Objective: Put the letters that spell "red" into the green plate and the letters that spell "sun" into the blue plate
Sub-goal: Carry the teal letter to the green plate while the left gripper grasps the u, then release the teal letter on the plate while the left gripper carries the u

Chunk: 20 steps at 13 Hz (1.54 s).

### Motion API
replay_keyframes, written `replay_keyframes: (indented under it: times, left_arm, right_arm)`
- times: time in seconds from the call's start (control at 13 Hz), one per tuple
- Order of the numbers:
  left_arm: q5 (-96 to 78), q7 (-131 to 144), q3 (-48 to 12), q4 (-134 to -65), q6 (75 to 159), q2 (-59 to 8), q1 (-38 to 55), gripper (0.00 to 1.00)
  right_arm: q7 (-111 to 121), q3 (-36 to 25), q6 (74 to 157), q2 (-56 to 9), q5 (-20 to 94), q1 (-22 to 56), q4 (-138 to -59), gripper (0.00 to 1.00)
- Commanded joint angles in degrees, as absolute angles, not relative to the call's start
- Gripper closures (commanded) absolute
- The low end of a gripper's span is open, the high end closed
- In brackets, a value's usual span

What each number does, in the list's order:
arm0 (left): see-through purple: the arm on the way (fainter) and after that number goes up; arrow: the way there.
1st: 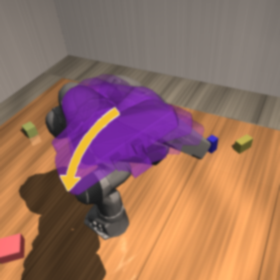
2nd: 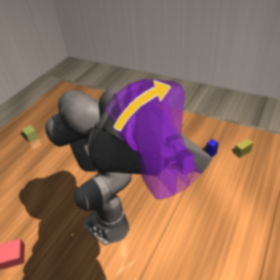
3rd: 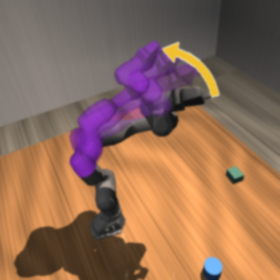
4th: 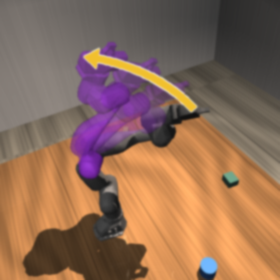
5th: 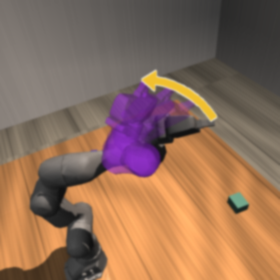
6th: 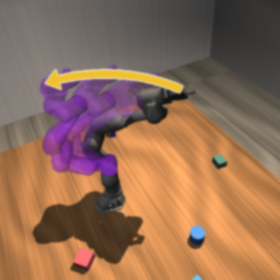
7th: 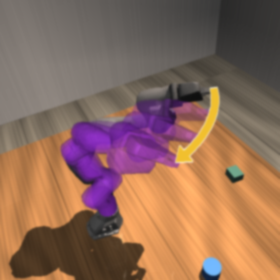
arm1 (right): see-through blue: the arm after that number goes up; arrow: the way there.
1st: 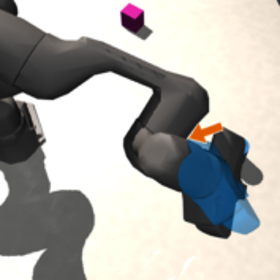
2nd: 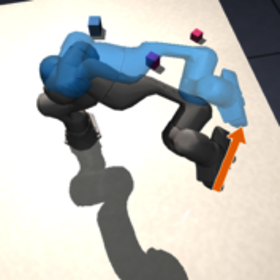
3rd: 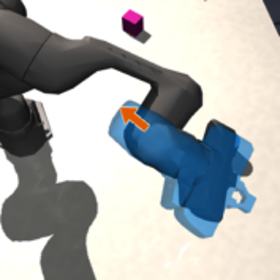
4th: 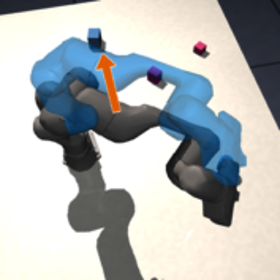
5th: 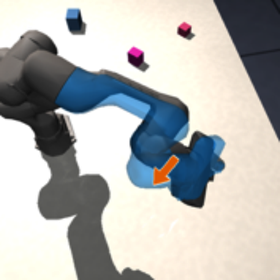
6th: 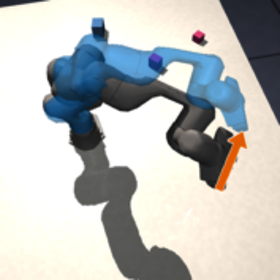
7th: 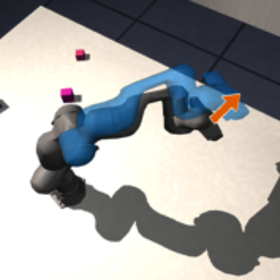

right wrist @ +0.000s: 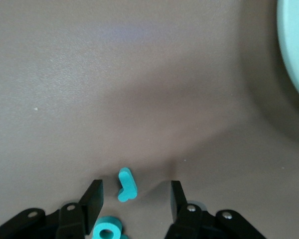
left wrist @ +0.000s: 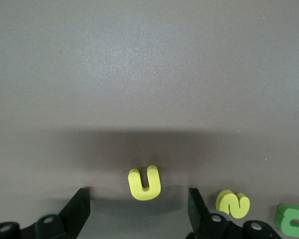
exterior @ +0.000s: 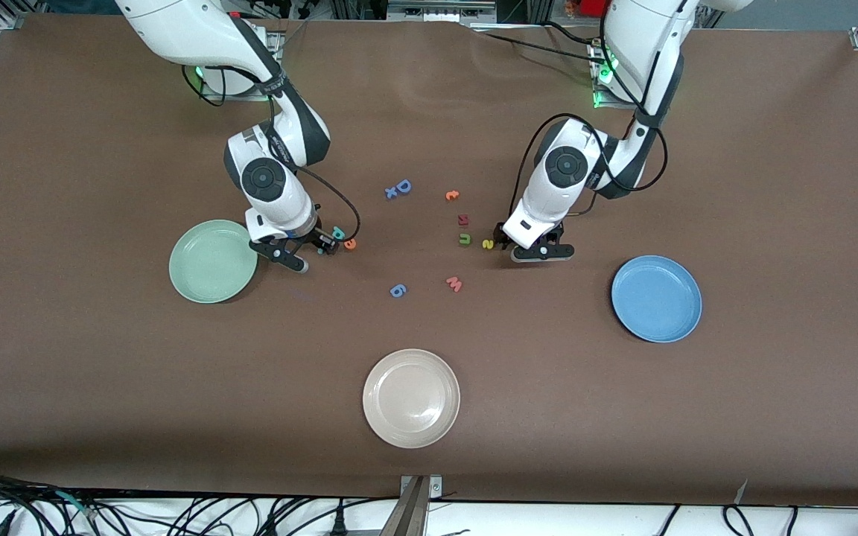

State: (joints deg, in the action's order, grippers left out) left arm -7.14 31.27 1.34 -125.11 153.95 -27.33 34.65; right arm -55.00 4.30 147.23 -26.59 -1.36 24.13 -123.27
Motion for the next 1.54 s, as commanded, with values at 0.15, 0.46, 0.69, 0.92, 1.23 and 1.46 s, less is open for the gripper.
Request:
replay_keyframes:
  times: [0.15,0.46,0.69,0.92,1.23,1.46]
  left_arm:
    - [-4.7,32.0,2.1,-123.4,153.4,-28.0,35.5,0.28]
    - [-4.7,32.3,2.1,-123.3,153.4,-28.3,35.6,0.37]
    - [-4.6,32.3,2.2,-121.5,152.3,-29.3,35.6,0.45]
    - [-4.6,32.3,2.3,-120.9,151.8,-29.8,35.6,0.50]
    - [-4.2,33.0,2.3,-120.9,151.8,-29.8,35.6,0.70]
    - [-4.0,34.3,2.3,-120.9,151.8,-29.8,35.7,0.80]
  right_arm:
    - [-55.9,4.4,148.9,-26.5,-1.1,24.3,-124.0,0.89]
    - [-55.1,4.0,148.5,-25.6,-1.1,24.3,-123.7,1.00]
    - [-50.6,1.4,144.8,-22.5,-1.1,24.1,-123.1,1.00]
    - [-39.7,-4.0,140.1,-19.5,-1.1,24.0,-122.8,1.00]
    - [-27.0,-11.3,137.5,-20.5,-0.8,23.3,-123.1,1.00]
    - [-25.4,-11.6,137.5,-22.0,-0.8,22.1,-123.6,0.14]
